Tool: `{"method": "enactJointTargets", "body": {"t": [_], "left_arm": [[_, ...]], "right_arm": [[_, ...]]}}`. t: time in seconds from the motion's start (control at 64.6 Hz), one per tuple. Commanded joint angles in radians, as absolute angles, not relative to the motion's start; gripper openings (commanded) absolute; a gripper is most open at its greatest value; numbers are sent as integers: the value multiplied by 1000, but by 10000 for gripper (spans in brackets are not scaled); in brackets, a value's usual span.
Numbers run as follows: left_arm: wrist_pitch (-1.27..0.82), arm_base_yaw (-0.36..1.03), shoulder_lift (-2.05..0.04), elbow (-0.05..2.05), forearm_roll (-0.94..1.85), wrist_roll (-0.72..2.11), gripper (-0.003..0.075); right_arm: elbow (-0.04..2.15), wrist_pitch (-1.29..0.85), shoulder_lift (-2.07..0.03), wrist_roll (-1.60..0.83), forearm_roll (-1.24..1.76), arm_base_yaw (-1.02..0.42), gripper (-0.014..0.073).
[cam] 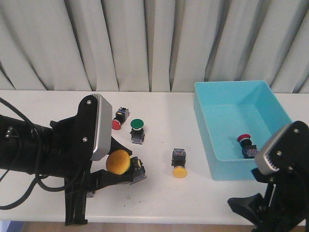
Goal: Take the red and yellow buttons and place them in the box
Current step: 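Pass the yellow button from the left gripper to the right gripper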
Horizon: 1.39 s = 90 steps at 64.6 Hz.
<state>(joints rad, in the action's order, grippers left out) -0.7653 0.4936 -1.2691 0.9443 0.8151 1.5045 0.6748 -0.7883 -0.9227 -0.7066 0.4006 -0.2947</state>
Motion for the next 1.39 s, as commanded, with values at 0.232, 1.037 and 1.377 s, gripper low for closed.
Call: {"method": "enactJointTargets", "body": {"t": [0.232,1.037,1.377], "left_arm": [[-782,498,-1251,970,1018,1653,185],[-818,497,-1251,970,1087,1792,185],[-818,497,-1251,970,1087,1791,186]], "right_arm": [[768,-803,-1136,-1553,911,-296,566],[861,-685,-1320,-2008,1240,-534,543],[861,-705,-1324,-2008,1242,-534,371]]}}
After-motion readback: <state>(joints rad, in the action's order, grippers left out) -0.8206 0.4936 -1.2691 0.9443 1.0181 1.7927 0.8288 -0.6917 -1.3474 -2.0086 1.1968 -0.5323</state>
